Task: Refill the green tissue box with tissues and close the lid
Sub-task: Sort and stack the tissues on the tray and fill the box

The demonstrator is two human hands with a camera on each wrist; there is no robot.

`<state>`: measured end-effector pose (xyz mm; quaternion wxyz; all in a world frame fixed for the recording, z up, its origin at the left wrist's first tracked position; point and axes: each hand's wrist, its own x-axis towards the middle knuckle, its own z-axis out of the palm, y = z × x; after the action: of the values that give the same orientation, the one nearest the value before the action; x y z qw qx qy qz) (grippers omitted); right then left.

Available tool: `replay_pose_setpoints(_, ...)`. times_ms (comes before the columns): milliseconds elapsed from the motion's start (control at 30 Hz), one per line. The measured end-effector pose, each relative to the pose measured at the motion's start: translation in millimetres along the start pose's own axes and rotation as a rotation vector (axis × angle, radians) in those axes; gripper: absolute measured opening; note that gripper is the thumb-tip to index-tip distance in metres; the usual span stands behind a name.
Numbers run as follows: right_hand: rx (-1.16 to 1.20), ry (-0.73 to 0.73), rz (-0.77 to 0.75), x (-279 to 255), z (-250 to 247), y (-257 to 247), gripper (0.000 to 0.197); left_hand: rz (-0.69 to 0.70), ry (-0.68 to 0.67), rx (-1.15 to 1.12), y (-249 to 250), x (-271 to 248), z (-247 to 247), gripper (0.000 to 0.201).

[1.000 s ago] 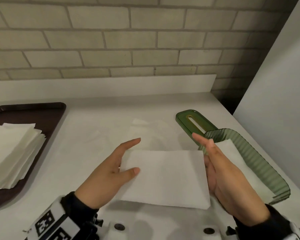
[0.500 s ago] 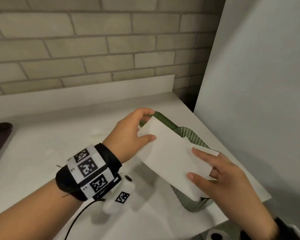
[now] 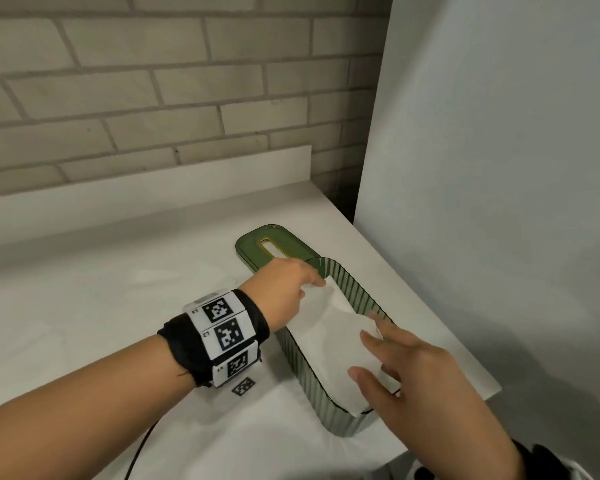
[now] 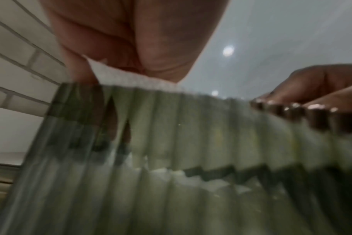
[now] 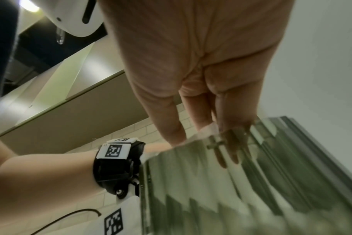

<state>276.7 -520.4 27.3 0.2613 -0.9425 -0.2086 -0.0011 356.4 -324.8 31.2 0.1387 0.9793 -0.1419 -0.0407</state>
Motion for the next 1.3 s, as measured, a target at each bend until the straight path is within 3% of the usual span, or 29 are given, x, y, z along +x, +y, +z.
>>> replay_pose_setpoints(200, -0.108, -0.009, -0.032, 3.3, -1.0, 6.4, 0.02, -0.037, -0.04, -0.041, 6.5, 14.5, -4.2, 0.046)
replay_pose_setpoints(333, -0.206, -0.024, -0.017, 3.2, -1.8, 9.4, 0.037, -0.057, -0.086, -0.031, 2.5, 19.5, -0.2, 0.04)
replay_pose_setpoints(400, -0.25, -0.019, -0.005, 1.2, -9.9, 6.0, 0.033, -0.04, -0.093, -0.004, 1.7, 18.1, 1.7, 0.038)
replay_pose_setpoints(467, -0.27, 0.02, -0.034, 2.8, -20.9, 2.2, 0.023, -0.014, -0.064, 0.047, 4.6, 15.6, 1.1, 0.04)
replay_pose_setpoints(567, -0.272, 0.037, -0.067, 9.1, -32.4, -1.4, 0.025, 0.039, -0.015, 0.1, 16.4, 10.7, -6.1, 0.042)
replay_pose_setpoints(600, -0.289, 0.007, -0.114, 12.3, -35.5, -4.4, 0.027, 0.057, -0.041, 0.096, 20.4, 9.2, -7.0, 0.046)
replay_pose_setpoints(700, -0.313, -0.278, -0.154, 22.1, -34.4, -12.6, 0.041, 0.039, -0.253, 0.045, 32.3, 5.2, -3.7, 0.065)
replay_pose_setpoints(767, -0.341, -0.39, -0.191, 25.2, -28.1, -9.4, 0.039, 0.011, -0.372, 0.091, 36.9, 4.2, 3.6, 0.076)
replay_pose_setpoints(833, -0.364, -0.417, -0.194, 32.5, -25.7, -11.8, 0.034, 0.002, -0.451, 0.146, 38.5, 4.0, 9.7, 0.088)
replay_pose_setpoints(967, -0.464, -0.525, -0.156, 46.5, -9.4, -7.0, 0.05, 0.003, -0.521, 0.232, 38.3, 5.0, 10.5, 0.109)
replay_pose_setpoints(1100, -0.46, -0.591, -0.141, 51.9, -3.5, -3.7, 0.056, 0.043, -0.545, 0.404, 46.5, 9.0, 12.5, 0.104)
replay_pose_setpoints(1200, -0.496, -0.569, -0.169, 50.7, -3.9, -5.3, 0.05, 0.03, -0.512, 0.476, 48.4, 14.8, 13.9, 0.092)
replay_pose_setpoints(1300, -0.526, -0.524, -0.211, 48.2, -5.3, -8.1, 0.046, -0.016, -0.556, 0.494, 43.8, 20.9, 10.6, 0.097)
